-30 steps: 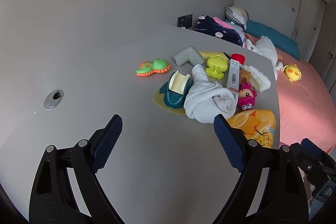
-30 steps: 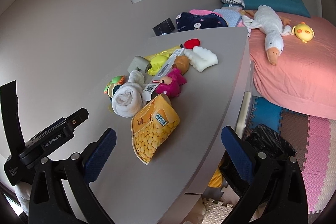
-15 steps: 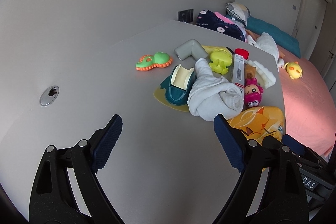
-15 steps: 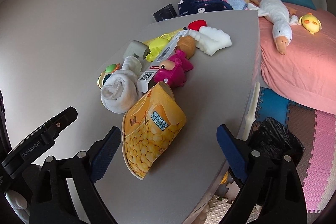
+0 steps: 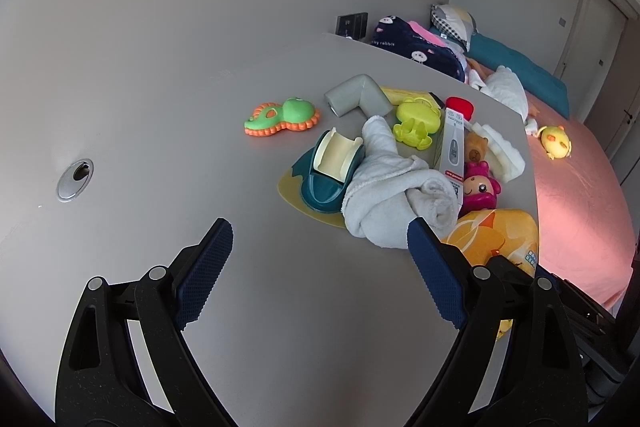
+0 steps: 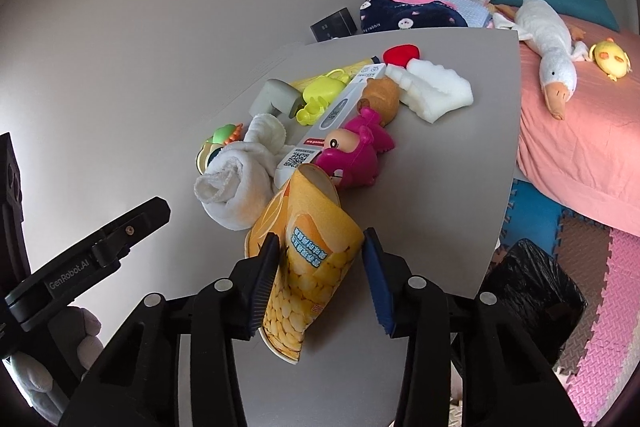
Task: Collect trash
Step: 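Grasp the yellow corn-print snack bag with the right gripper, then grasp the rolled white towel with the left gripper while the right carries the bag to the trash bag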
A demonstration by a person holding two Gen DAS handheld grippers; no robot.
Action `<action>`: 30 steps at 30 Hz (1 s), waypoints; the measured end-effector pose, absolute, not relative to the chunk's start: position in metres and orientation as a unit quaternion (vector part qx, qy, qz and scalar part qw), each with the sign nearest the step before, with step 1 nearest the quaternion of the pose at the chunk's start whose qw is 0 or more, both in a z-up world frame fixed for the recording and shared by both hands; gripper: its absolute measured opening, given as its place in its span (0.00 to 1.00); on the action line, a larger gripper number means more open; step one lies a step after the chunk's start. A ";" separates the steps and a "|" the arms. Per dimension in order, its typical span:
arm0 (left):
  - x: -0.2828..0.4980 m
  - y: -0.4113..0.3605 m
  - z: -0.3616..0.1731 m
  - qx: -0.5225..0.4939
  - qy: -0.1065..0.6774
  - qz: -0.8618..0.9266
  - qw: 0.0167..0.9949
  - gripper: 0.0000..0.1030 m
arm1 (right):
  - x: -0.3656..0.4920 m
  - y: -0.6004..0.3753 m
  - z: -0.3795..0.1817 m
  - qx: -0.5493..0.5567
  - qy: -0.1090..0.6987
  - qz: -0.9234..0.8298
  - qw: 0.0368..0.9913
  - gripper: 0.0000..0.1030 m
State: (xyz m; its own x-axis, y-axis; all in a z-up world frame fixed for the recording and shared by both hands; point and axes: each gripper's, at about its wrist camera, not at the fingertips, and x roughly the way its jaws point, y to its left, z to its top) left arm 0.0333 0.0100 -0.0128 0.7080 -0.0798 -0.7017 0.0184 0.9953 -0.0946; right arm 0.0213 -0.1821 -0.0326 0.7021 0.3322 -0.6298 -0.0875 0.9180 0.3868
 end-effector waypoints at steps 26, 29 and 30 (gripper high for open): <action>0.081 -0.032 -0.038 -0.054 0.400 -0.049 0.913 0.41 | 0.017 -0.240 0.007 0.160 0.285 0.037 0.944 0.42; 0.076 -0.025 -0.031 -0.073 0.385 -0.052 0.919 0.34 | 0.015 -0.239 0.008 0.159 0.284 0.036 0.945 0.42; 0.074 -0.023 -0.028 -0.078 0.376 -0.056 0.922 0.33 | 0.013 -0.240 0.010 0.160 0.281 0.036 0.946 0.42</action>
